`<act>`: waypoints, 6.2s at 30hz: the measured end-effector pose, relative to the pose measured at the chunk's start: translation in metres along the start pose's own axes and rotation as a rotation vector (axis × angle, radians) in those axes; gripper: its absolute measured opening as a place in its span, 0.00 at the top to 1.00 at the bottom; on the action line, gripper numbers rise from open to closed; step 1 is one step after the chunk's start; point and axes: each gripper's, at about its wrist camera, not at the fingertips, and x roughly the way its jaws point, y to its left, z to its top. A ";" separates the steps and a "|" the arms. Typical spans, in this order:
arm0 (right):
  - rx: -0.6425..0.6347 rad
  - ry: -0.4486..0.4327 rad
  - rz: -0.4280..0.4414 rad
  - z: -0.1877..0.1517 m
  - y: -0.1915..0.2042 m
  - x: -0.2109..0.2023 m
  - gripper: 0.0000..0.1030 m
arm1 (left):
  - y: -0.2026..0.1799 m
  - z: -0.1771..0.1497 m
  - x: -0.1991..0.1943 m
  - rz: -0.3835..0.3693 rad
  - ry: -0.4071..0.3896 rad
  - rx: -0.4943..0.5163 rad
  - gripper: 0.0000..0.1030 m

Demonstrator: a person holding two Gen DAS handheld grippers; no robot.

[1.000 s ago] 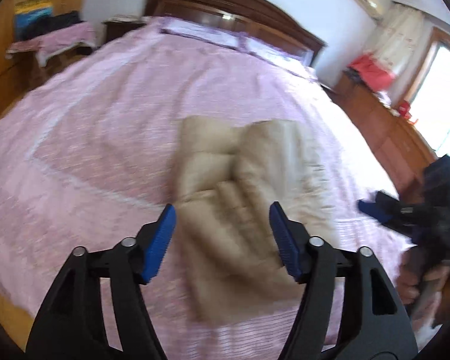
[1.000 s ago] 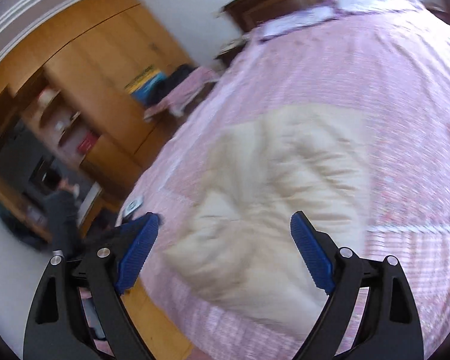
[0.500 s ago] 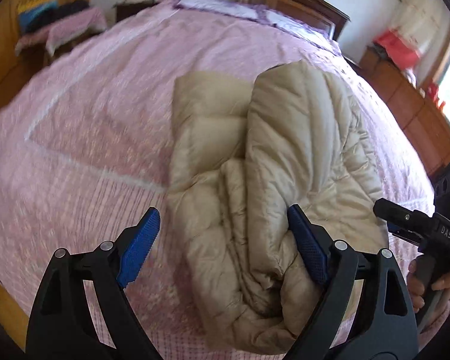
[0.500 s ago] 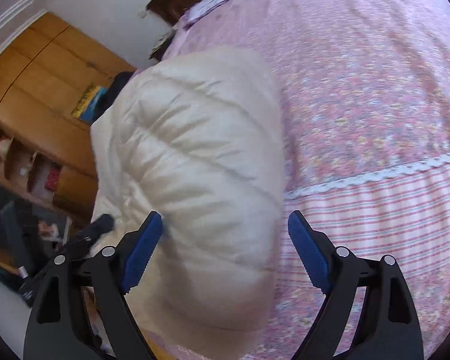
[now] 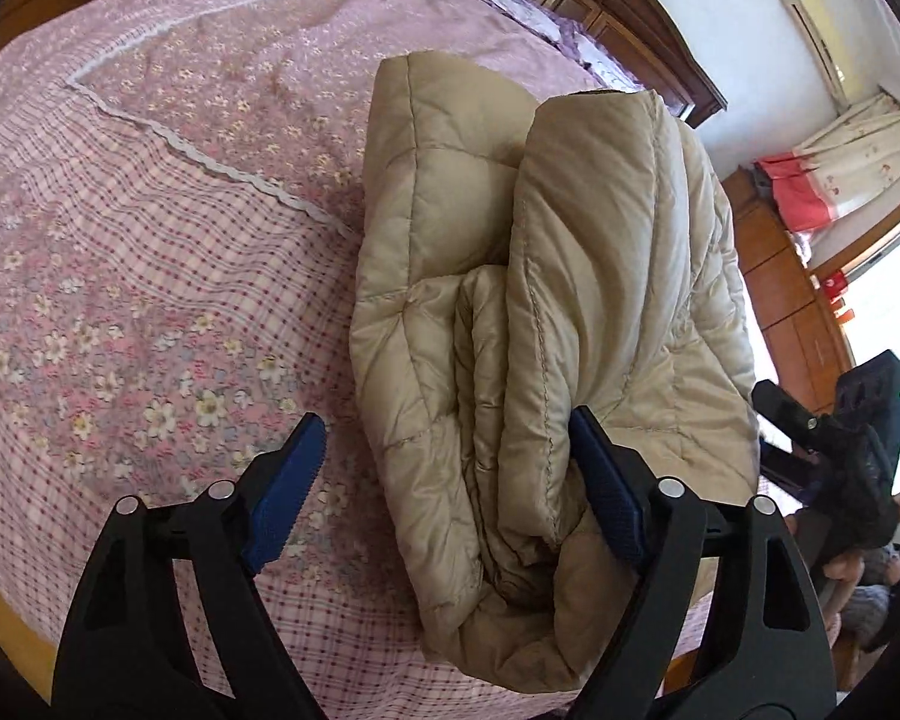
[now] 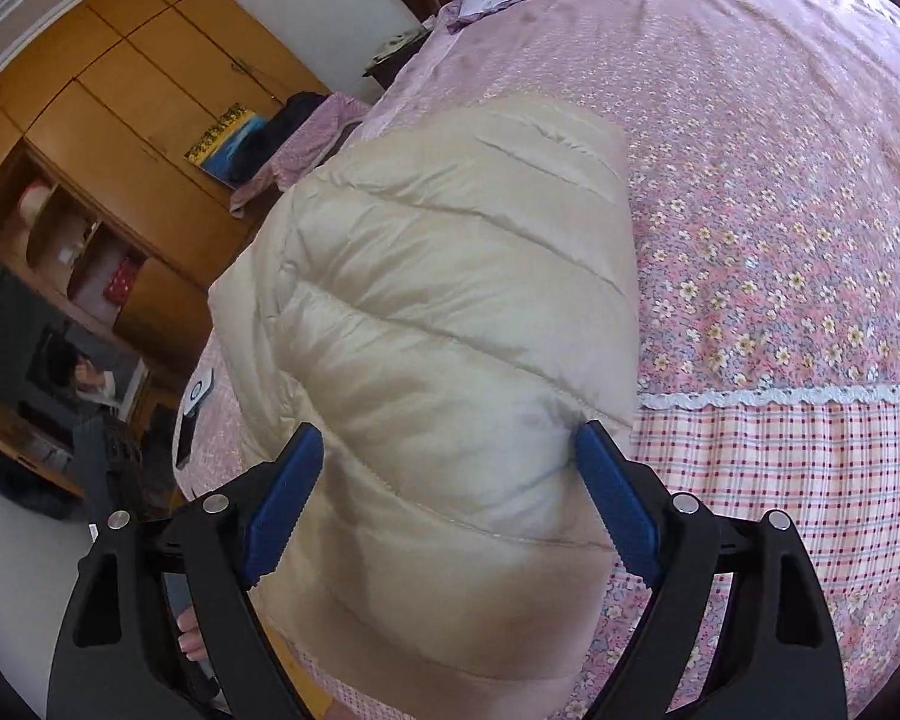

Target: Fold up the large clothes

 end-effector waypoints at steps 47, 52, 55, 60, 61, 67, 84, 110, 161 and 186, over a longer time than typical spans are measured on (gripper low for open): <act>0.177 -0.156 0.009 0.003 -0.142 -0.100 0.25 | -0.153 0.025 0.113 0.036 0.093 0.339 0.24; 0.109 -0.175 -0.074 0.006 -0.130 -0.108 0.37 | -0.115 0.010 0.083 0.110 0.072 0.307 0.23; 0.077 -0.127 -0.081 0.010 -0.127 -0.081 0.37 | -0.091 0.005 0.076 0.195 0.054 0.285 0.23; 0.021 -0.129 -0.109 0.011 -0.125 -0.048 0.28 | -0.081 -0.002 0.061 0.194 0.039 0.252 0.22; 0.027 -0.133 -0.109 0.012 -0.124 -0.047 0.28 | -0.080 -0.007 0.052 0.193 0.020 0.262 0.22; 0.022 -0.184 -0.173 -0.005 -0.112 -0.071 0.27 | -0.089 -0.026 -0.003 0.200 -0.085 0.317 0.21; -0.037 -0.172 -0.317 -0.081 -0.076 -0.105 0.05 | -0.121 -0.098 -0.020 0.308 -0.029 0.343 0.04; 0.042 -0.041 -0.398 -0.137 -0.091 -0.072 0.05 | -0.122 -0.133 0.014 0.294 0.108 0.331 0.04; 0.040 -0.049 -0.395 -0.132 -0.087 -0.078 0.05 | -0.126 -0.129 0.007 0.342 0.064 0.342 0.04; 0.036 -0.049 -0.395 -0.132 -0.087 -0.077 0.05 | -0.124 -0.129 0.007 0.347 0.064 0.338 0.04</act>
